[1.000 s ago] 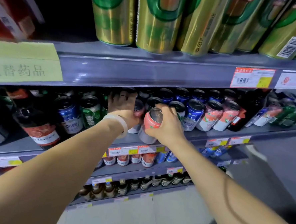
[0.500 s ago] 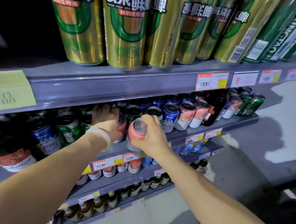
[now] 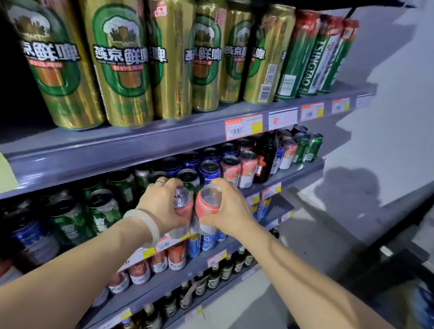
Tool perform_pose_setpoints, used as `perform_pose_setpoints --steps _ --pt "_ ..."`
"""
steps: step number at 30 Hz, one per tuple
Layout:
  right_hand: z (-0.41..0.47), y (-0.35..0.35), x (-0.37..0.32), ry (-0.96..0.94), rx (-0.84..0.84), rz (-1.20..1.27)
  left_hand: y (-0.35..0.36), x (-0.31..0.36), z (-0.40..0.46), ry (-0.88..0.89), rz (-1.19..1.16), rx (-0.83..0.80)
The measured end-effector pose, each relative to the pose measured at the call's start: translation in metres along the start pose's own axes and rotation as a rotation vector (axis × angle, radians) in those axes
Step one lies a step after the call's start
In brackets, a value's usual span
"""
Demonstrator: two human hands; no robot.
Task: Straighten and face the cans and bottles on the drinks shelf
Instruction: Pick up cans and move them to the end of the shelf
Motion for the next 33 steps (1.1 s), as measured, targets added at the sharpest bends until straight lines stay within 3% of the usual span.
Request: perform_pose_setpoints --steps 15,28,33 --pt "0.006 -0.094 0.093 0.17 0.199 0.009 0.064 0.1 0.06 0.194 -0.112 -0.027" --pt "0.14 -0.19 0.207 0.152 0.218 0.144 0.138 0.199 0.176 0.131 -0.181 0.088" --pt "0.191 -0.22 0.237 0.149 0.196 0.103 0.166 0.227 0.22 0.013 -0.196 0.14"
Point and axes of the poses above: each hand's wrist, its own z-axis towards the middle knuckle, its own y-axis out of the palm, x = y × z, the point moved 2 cm from there along z, towards the middle knuckle, and after that the axes turned 11 degrees about y, right-handed, at the moved point
